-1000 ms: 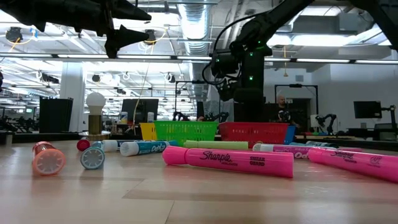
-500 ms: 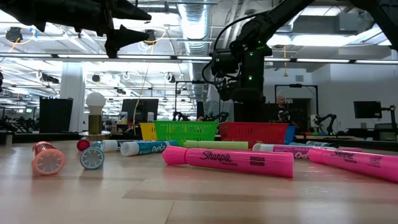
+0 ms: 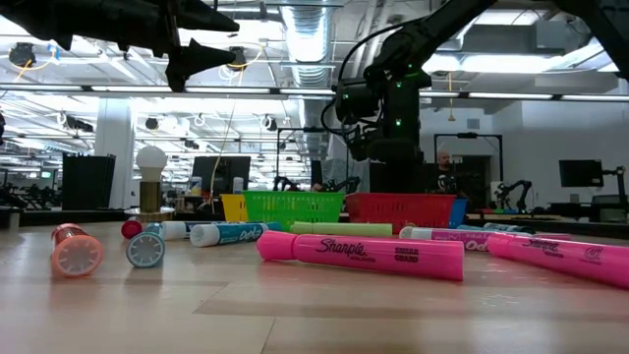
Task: Pick & Place Markers
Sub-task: Put the orange sharpie into the yellow bin
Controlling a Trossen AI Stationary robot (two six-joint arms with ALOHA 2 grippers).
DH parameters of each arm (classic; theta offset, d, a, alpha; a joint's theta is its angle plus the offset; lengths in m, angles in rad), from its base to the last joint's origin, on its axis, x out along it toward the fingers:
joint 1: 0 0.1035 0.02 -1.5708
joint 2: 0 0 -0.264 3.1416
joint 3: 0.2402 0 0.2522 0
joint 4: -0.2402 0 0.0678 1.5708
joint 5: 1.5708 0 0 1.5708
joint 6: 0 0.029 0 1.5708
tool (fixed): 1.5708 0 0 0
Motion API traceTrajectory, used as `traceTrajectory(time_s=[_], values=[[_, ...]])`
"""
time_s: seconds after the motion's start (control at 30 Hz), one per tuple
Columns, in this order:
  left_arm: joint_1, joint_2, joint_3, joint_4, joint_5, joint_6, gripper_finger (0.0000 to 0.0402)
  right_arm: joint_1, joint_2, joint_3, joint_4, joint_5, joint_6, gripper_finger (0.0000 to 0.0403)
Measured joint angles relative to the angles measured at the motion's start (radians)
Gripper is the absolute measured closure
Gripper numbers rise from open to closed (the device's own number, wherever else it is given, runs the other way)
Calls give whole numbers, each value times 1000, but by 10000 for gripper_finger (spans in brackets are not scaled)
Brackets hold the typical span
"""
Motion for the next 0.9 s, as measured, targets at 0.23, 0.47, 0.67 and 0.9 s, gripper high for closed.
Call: traceTrajectory(time_s=[0.23,0.47,0.67,0.9], values=[[0,0,0,0,0,0,166,21,-93,0,-9,0,2,291],[0,0,0,5,0,0,166,64,-284,0,-11,2,59,291],[0,0,0,15,0,0,166,106,-438,0,-12,4,126,291],[0,0,0,23,0,-41,166,182,-569,0,-13,4,154,291]])
